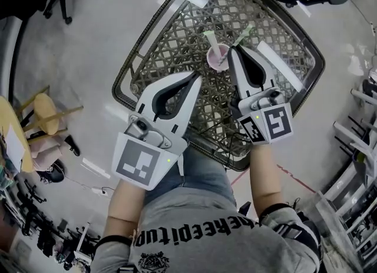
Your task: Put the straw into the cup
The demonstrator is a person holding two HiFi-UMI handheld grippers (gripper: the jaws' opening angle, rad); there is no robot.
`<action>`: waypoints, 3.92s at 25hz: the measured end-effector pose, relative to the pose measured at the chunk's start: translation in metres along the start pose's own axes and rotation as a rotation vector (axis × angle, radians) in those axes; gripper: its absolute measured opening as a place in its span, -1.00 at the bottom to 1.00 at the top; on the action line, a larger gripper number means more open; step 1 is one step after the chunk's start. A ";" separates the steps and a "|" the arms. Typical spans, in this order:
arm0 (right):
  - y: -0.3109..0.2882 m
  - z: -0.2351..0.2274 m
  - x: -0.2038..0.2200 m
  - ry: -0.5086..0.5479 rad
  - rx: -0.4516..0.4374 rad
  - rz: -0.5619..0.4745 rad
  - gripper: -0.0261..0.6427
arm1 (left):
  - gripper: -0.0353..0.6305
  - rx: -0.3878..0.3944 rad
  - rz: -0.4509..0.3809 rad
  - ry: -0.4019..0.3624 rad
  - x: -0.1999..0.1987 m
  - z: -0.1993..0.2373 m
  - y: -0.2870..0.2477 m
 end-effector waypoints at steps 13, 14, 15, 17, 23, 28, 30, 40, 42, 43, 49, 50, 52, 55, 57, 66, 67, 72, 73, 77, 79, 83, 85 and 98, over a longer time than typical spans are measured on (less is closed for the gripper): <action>-0.002 -0.006 0.030 -0.013 0.011 0.027 -0.78 | -0.81 0.014 0.028 0.001 0.018 -0.002 -0.008; -0.002 -0.007 0.032 -0.013 0.012 0.029 -0.78 | -0.81 0.015 0.030 0.000 0.019 -0.001 -0.009; -0.002 -0.007 0.035 -0.013 0.014 0.031 -0.78 | -0.81 0.016 0.032 0.001 0.021 -0.001 -0.010; -0.003 -0.008 0.040 -0.013 0.018 0.032 -0.78 | -0.81 0.017 0.039 0.006 0.024 0.000 -0.011; -0.003 -0.009 0.049 -0.004 0.021 0.030 -0.78 | -0.81 0.014 0.051 0.004 0.028 0.001 -0.012; -0.005 -0.010 0.056 0.023 0.025 0.038 -0.78 | -0.81 0.010 0.060 0.006 0.032 0.002 -0.013; -0.005 -0.010 0.059 0.029 0.026 0.041 -0.78 | -0.81 0.008 0.064 0.012 0.033 0.002 -0.013; -0.007 -0.008 0.070 0.071 0.042 0.055 -0.78 | -0.81 0.010 0.063 0.009 0.037 0.004 -0.017; -0.008 -0.007 0.073 0.090 0.046 0.062 -0.78 | -0.81 0.009 0.061 0.009 0.037 0.005 -0.018; -0.008 -0.007 0.075 0.099 0.049 0.067 -0.78 | -0.81 0.010 0.061 0.009 0.037 0.006 -0.018; -0.009 -0.005 0.078 0.139 0.063 0.075 -0.78 | -0.81 0.008 0.065 0.014 0.039 0.006 -0.018; -0.009 -0.005 0.078 0.146 0.064 0.075 -0.78 | -0.81 0.007 0.065 0.015 0.040 0.006 -0.018; -0.009 -0.004 0.080 0.160 0.069 0.090 -0.78 | -0.81 0.008 0.065 0.013 0.041 0.005 -0.017; -0.007 -0.003 0.082 0.170 0.084 0.135 -0.77 | -0.81 0.010 0.070 0.012 0.041 0.005 -0.018; -0.010 -0.002 0.076 0.176 0.088 0.105 -0.77 | -0.81 0.010 0.072 0.009 0.040 0.005 -0.018; -0.008 -0.004 0.081 0.204 0.110 0.121 -0.74 | -0.81 0.015 0.070 0.014 0.041 0.005 -0.019; -0.008 -0.004 0.081 0.201 0.112 0.121 -0.73 | -0.81 0.017 0.071 0.014 0.041 0.004 -0.019; -0.005 -0.005 0.080 0.194 0.110 0.122 -0.73 | -0.81 0.019 0.081 0.017 0.041 0.003 -0.019; -0.005 -0.004 0.080 0.191 0.112 0.129 -0.73 | -0.81 0.020 0.081 0.015 0.041 0.002 -0.019; -0.001 -0.002 0.077 0.187 0.104 0.143 -0.78 | -0.81 0.027 0.076 0.011 0.037 0.000 -0.019; 0.002 0.000 0.074 0.184 0.094 0.151 -0.85 | -0.81 0.033 0.070 0.006 0.034 -0.001 -0.019; 0.008 0.005 0.067 0.190 0.083 0.168 -0.92 | -0.81 0.053 0.054 -0.007 0.027 -0.005 -0.017; 0.012 0.008 0.063 0.192 0.085 0.169 -0.92 | -0.81 0.065 0.057 -0.009 0.025 -0.007 -0.015; 0.038 0.043 0.011 0.073 0.116 0.094 -0.92 | -0.81 0.176 0.061 -0.050 -0.002 -0.019 0.000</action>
Point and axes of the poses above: the fingertips, and each gripper's own axes: y backward along the fingers, z to its left, x out of its underside, the point moved 5 cm from there along y, backward along the fingers, and after that the axes turned 1 degree about -x, right-handed, at the moved point
